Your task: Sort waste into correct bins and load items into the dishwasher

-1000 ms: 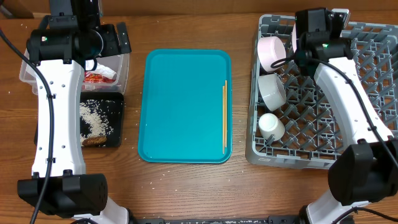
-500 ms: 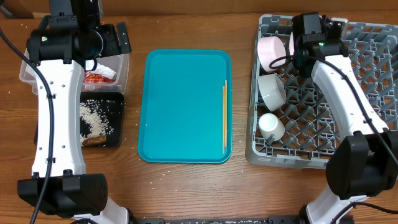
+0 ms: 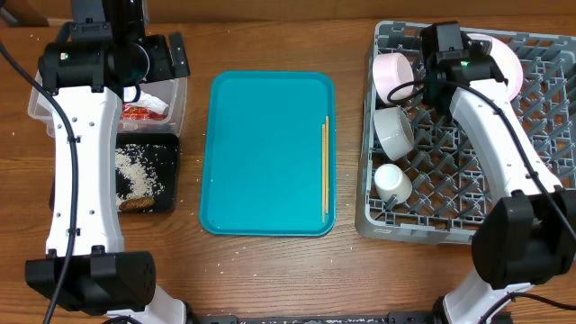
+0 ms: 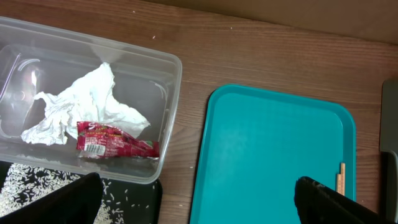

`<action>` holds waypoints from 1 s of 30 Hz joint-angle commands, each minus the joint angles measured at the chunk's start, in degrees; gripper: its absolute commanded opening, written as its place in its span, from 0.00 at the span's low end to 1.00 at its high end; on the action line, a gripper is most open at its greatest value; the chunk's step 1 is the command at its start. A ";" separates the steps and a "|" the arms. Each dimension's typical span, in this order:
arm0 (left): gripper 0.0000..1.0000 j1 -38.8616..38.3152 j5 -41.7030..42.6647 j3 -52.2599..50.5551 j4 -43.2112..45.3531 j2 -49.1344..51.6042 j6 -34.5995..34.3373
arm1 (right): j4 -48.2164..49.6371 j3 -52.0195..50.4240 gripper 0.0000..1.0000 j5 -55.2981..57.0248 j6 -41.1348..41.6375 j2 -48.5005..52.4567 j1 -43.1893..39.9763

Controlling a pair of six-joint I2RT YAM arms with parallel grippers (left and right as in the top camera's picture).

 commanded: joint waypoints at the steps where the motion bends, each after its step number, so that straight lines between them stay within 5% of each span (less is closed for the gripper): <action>1: 1.00 -0.11 0.22 0.55 0.02 -0.04 0.70 | -0.20 2.43 1.00 -6.27 0.20 -3.72 0.26; 7: 1.00 -0.11 0.22 0.55 0.02 -0.04 0.70 | -2.62 2.47 0.97 -21.75 0.74 -4.00 -0.04; 10: 1.00 -0.11 0.22 0.55 0.02 -0.04 0.70 | -2.21 2.47 0.84 -23.21 12.87 -4.00 -3.06; 14: 1.00 -0.11 0.22 0.55 0.02 -0.04 0.70 | 0.59 1.55 0.78 -30.36 24.50 -3.96 -11.15; 19: 1.00 -0.11 0.22 0.55 0.02 -0.04 0.70 | 4.17 0.24 0.72 -35.87 24.41 -3.85 -17.68; 30: 1.00 -0.11 0.22 0.55 0.02 -0.04 0.70 | 3.93 -1.18 0.60 -31.43 23.82 -1.81 -18.25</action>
